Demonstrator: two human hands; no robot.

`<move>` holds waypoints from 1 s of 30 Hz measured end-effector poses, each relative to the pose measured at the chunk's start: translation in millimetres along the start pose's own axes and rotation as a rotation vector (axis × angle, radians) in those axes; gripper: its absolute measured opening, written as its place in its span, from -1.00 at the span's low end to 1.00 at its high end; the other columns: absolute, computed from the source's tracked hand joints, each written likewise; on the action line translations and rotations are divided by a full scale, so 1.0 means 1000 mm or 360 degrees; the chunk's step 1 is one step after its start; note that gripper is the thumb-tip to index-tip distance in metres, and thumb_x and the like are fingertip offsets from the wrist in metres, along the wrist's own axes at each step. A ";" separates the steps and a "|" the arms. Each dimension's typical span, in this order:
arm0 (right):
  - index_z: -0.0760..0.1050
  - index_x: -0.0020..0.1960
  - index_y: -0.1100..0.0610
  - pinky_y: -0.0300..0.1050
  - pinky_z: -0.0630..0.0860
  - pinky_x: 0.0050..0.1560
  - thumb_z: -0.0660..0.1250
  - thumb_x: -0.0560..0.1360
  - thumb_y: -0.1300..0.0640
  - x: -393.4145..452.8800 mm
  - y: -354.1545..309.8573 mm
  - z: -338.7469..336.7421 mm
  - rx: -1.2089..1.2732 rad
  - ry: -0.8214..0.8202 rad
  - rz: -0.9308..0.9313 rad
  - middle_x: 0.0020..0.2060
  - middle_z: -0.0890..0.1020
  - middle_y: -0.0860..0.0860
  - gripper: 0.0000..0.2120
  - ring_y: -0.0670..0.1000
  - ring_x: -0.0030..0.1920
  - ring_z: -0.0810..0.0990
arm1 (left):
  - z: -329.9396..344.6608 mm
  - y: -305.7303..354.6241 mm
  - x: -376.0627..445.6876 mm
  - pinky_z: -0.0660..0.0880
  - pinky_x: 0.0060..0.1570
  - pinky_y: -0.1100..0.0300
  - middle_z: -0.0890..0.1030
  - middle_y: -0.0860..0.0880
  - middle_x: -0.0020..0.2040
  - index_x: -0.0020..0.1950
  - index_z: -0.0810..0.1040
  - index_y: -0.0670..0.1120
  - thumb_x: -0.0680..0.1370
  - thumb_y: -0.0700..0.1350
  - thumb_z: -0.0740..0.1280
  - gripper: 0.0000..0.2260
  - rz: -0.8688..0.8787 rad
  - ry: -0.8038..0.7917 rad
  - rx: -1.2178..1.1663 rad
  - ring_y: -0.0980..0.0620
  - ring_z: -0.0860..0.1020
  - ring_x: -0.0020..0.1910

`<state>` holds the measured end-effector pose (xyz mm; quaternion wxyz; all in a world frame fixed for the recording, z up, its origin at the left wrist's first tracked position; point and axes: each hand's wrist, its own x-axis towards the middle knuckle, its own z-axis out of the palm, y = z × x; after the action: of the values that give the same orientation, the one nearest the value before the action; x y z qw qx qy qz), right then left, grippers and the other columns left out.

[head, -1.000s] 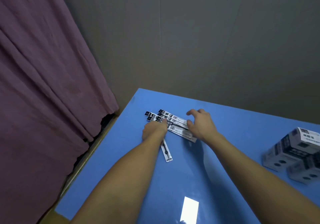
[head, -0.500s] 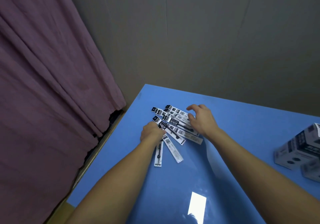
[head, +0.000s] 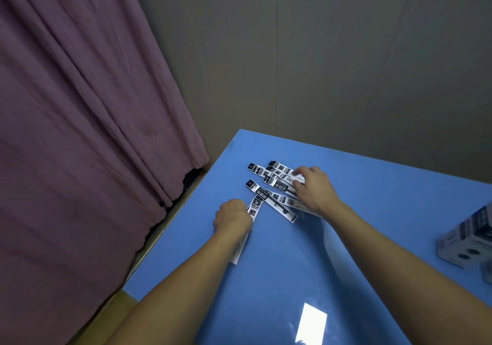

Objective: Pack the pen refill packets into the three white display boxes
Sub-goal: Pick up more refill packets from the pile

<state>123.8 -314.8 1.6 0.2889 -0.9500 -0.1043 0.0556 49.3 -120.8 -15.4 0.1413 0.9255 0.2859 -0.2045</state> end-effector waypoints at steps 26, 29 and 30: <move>0.38 0.42 0.13 0.10 0.46 0.29 0.25 0.55 0.01 -0.053 -0.014 0.009 -0.0222 -0.0289 -0.0013 0.32 0.43 0.16 -0.53 0.21 0.35 0.40 | -0.035 -0.059 -0.051 0.58 0.00 0.08 0.62 -0.01 0.00 -0.13 0.60 -0.03 0.39 -0.17 0.59 -0.80 0.0169 0.0300 -0.0701 -0.01 0.60 -0.05; 0.35 0.43 0.13 0.09 0.44 0.32 0.25 0.56 0.01 -0.070 -0.015 -0.001 -0.0292 -0.0261 -0.0020 0.33 0.41 0.15 -0.52 0.19 0.37 0.36 | -0.036 -0.056 -0.061 0.55 -0.02 0.12 0.64 -0.01 -0.04 -0.18 0.61 -0.03 0.39 -0.15 0.60 -0.83 0.0237 0.0337 -0.0781 -0.01 0.61 -0.05; 0.35 0.43 0.13 0.09 0.44 0.31 0.25 0.56 0.01 -0.077 -0.015 -0.004 -0.0316 -0.0245 -0.0020 0.33 0.41 0.14 -0.53 0.19 0.37 0.35 | -0.036 -0.054 -0.066 0.54 -0.03 0.13 0.64 -0.01 -0.06 -0.19 0.61 -0.03 0.39 -0.15 0.60 -0.82 0.0274 0.0339 -0.0808 -0.01 0.62 -0.05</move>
<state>47.6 -322.4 17.1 0.1850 -0.9662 -0.1370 0.1159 -21.8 -94.9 38.8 0.3544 0.8976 0.2616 -0.0154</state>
